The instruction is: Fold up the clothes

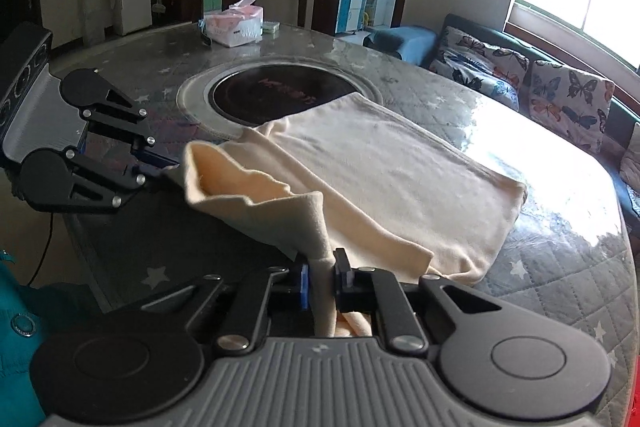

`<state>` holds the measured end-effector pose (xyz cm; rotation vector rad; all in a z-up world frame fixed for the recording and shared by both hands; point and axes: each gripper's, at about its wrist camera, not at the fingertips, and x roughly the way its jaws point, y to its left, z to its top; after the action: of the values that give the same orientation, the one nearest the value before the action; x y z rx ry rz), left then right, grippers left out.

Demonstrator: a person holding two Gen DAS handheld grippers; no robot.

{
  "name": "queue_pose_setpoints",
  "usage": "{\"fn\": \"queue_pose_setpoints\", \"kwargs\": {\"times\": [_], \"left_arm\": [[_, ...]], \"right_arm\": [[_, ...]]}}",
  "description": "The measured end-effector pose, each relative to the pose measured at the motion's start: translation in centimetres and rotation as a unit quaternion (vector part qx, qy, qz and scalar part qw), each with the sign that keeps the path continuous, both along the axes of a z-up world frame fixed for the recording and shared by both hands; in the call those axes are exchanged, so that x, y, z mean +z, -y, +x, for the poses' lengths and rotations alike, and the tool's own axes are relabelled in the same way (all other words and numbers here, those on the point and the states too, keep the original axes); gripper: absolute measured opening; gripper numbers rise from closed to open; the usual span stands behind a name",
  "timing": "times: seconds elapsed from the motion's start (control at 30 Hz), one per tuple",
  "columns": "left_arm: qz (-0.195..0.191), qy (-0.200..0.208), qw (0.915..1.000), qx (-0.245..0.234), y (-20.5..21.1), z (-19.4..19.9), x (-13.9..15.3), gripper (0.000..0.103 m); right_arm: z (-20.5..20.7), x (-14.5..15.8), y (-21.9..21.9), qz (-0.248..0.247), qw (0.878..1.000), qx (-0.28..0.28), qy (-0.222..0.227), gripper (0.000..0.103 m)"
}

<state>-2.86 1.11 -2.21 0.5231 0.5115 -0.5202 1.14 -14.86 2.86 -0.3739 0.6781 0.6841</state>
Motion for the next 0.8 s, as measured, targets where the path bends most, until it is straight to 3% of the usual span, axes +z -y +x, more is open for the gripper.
{"fn": "queue_pose_setpoints", "kwargs": {"times": [0.43,0.57,0.8], "left_arm": [[-0.079,-0.017,0.9967,-0.008,-2.3,-6.0,5.9,0.008],[-0.090,-0.015,0.9958,0.009,-2.4,-4.2,6.3,0.008],[-0.105,-0.007,0.9933,0.047,-2.5,3.0,7.1,0.008]], "right_arm": [[-6.2,4.4,1.1,0.012,0.999,0.048,0.000,0.009],[-5.5,4.9,0.5,0.009,0.999,0.050,0.007,0.009],[1.1,6.5,0.3,0.017,0.999,0.024,0.016,0.009]]}}
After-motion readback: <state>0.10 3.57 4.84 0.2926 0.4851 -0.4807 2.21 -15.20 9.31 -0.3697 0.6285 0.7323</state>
